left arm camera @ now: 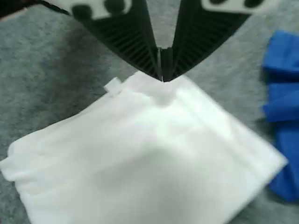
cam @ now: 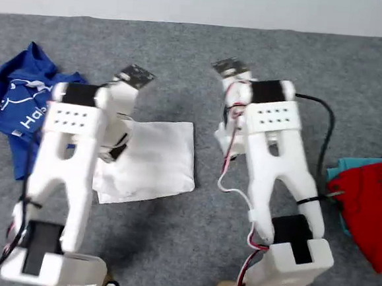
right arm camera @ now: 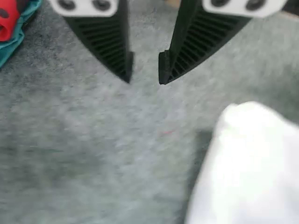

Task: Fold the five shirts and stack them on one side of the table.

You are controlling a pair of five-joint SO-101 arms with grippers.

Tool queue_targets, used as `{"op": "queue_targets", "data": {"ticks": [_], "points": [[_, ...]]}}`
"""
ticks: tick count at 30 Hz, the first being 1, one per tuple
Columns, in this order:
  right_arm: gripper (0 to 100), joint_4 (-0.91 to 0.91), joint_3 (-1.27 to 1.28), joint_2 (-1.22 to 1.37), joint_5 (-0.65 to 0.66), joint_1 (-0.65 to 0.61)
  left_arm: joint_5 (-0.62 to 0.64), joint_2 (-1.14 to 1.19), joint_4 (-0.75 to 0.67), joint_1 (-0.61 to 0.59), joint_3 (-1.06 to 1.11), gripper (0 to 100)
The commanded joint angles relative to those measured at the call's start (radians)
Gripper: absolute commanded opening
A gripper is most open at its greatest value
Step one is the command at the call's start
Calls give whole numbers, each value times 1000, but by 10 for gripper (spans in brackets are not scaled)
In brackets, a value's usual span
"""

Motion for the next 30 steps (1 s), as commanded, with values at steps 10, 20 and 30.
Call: {"op": "queue_targets", "data": {"ticks": [10,20,30], "points": [[15,-31,28,47,-75,-265,-31,-173,5,-569,-22,3],[13,-229,28,236,-89,-334,-31,-169,-44,-713,-10,3],[9,-266,21,407,-87,-352,-31,-169,-44,-710,5,3]]}}
